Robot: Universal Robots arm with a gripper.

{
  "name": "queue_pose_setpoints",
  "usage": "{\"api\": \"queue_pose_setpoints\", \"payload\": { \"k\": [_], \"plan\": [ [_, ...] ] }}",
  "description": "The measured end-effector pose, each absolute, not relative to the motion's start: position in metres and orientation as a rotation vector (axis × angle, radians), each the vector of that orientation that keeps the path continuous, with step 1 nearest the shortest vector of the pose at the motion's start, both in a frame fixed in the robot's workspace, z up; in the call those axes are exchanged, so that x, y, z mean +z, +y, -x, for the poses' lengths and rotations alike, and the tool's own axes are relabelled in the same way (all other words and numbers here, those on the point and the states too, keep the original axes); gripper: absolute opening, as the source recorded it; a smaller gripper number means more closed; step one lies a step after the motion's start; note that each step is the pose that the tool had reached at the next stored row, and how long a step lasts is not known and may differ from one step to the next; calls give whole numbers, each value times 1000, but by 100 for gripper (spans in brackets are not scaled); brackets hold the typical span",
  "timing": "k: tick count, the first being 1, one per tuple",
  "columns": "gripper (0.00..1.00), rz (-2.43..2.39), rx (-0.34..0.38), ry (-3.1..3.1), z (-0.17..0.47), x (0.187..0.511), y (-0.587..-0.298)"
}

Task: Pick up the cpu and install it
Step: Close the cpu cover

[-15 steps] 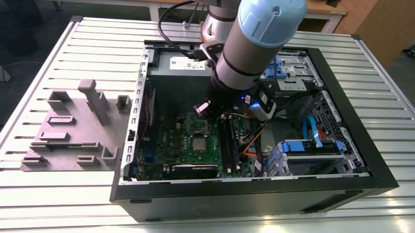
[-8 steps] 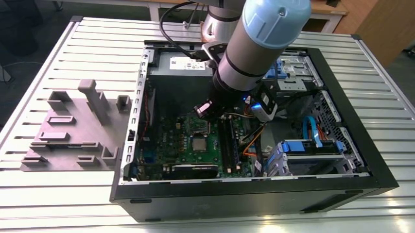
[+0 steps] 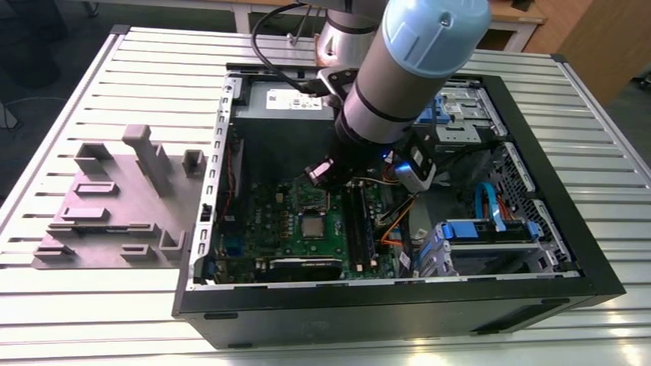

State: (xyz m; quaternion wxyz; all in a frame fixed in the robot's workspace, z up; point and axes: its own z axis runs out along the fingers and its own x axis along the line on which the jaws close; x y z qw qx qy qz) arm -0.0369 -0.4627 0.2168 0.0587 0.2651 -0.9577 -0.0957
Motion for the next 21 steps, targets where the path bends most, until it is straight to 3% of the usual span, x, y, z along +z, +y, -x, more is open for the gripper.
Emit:
{"api": "queue_pose_setpoints", "payload": {
  "k": [21],
  "plan": [
    [10,-866,-288,-2868,32,217,-464]
  ]
}}
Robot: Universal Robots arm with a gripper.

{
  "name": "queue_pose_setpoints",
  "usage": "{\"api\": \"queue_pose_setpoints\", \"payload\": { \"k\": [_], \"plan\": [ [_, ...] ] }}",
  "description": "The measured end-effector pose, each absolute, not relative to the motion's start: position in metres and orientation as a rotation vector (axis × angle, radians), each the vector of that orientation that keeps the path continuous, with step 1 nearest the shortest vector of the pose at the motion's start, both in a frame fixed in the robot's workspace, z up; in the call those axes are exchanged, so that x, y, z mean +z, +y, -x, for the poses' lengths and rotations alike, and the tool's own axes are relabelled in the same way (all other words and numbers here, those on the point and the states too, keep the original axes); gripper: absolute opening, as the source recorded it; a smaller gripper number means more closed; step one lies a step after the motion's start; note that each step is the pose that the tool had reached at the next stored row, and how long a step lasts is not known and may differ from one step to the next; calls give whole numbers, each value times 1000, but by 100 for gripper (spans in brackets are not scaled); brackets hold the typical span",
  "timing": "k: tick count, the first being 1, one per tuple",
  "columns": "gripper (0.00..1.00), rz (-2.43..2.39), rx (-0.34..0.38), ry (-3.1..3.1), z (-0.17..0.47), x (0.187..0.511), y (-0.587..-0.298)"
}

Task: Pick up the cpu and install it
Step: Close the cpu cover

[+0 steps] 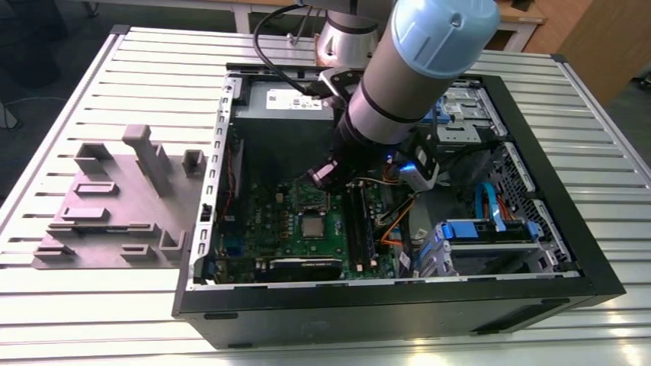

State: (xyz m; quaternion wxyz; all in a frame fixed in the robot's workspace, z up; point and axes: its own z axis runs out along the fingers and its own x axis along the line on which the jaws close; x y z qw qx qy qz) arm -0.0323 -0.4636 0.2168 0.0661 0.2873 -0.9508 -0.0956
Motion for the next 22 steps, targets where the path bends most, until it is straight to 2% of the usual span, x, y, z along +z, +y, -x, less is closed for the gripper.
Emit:
{"api": "queue_pose_setpoints", "payload": {
  "k": [22],
  "plan": [
    [10,-988,-279,-2820,32,217,-464]
  ]
}}
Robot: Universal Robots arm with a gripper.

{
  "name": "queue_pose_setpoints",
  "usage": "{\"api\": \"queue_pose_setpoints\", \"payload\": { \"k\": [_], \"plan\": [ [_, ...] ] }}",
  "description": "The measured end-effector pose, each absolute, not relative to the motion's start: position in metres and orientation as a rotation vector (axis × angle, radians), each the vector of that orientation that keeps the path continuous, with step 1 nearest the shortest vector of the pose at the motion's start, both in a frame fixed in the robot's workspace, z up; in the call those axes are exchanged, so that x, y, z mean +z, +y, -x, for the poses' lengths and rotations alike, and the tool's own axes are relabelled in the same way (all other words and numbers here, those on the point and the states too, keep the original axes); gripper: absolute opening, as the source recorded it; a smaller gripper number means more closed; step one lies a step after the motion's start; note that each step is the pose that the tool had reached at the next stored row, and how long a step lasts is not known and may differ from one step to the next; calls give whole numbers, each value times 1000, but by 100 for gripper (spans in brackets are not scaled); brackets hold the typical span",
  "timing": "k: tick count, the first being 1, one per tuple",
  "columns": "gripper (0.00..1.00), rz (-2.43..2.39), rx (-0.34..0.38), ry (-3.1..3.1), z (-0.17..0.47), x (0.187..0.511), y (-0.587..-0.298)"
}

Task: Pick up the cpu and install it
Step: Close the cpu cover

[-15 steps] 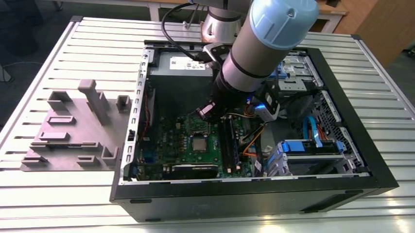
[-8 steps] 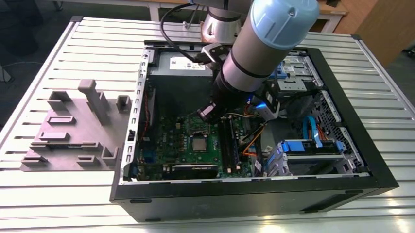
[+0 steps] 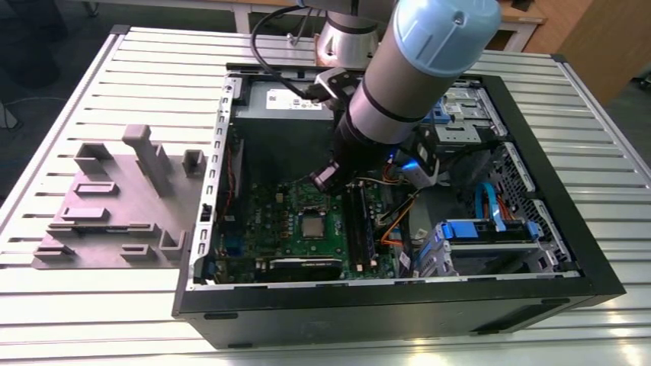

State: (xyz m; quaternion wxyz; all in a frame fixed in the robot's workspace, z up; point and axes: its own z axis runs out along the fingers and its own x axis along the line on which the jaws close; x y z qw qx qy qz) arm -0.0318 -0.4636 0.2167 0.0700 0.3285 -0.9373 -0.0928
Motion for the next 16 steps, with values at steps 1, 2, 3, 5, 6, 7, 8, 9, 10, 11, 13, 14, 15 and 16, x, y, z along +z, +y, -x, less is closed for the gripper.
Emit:
{"api": "queue_pose_setpoints", "payload": {
  "k": [1,2,3,5,6,7,8,9,10,11,13,14,15,16],
  "plan": [
    [10,-999,-278,-2815,32,217,-464],
    [10,-1010,-277,-2811,32,217,-464],
    [10,-1021,-276,-2806,32,217,-464],
    [10,-1029,-276,-2803,32,217,-464],
    [10,-1029,-276,-2803,32,217,-464],
    [10,-1029,-276,-2803,32,217,-464],
    [10,-1030,-276,-2803,32,217,-464],
    [10,-1030,-276,-2803,32,217,-464],
    [10,-1032,-275,-2801,31,217,-464],
    [10,-1038,-275,-2799,31,217,-464],
    [10,-1053,-274,-2793,30,217,-464],
    [10,-1060,-273,-2789,29,217,-464],
    [10,-1064,-273,-2788,29,217,-464],
    [10,-1065,-273,-2787,29,217,-464]
  ]
}}
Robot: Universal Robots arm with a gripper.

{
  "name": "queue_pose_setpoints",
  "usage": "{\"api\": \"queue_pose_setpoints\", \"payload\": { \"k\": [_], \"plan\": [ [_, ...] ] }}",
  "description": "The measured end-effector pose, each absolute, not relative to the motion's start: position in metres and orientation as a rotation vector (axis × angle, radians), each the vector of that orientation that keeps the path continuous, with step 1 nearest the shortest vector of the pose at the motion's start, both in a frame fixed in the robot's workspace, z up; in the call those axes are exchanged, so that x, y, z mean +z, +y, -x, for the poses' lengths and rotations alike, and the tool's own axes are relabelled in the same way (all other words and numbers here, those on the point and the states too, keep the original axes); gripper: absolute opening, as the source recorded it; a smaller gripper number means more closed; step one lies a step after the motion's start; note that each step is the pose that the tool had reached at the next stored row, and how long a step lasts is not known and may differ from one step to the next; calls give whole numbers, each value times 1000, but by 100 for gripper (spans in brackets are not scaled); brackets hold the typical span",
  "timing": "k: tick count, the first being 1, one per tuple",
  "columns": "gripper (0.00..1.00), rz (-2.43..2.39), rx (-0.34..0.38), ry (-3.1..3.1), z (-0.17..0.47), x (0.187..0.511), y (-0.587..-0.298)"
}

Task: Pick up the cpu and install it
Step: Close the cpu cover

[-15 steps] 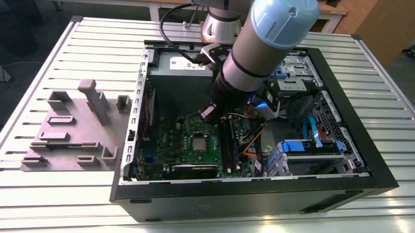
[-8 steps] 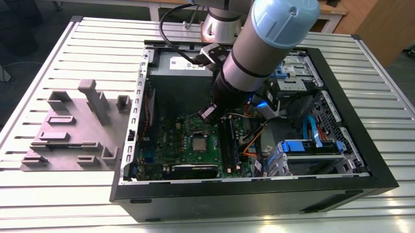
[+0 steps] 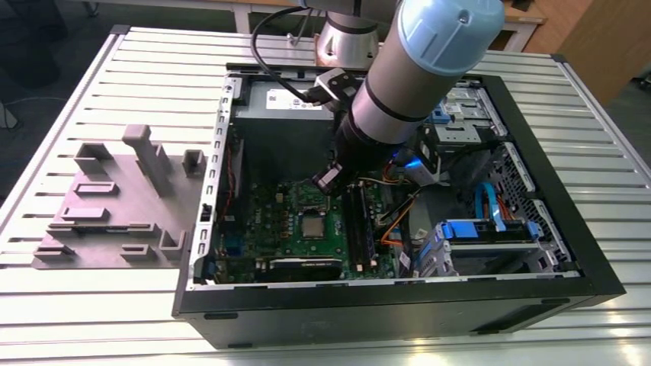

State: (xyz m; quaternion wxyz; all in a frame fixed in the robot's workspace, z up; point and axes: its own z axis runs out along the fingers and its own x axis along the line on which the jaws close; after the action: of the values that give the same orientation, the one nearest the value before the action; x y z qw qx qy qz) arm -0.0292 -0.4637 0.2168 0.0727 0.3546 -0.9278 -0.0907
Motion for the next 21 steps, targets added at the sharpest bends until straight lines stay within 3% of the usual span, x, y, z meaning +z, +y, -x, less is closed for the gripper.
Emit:
{"api": "queue_pose_setpoints", "payload": {
  "k": [21],
  "plan": [
    [10,-1197,-261,-2725,26,216,-464]
  ]
}}
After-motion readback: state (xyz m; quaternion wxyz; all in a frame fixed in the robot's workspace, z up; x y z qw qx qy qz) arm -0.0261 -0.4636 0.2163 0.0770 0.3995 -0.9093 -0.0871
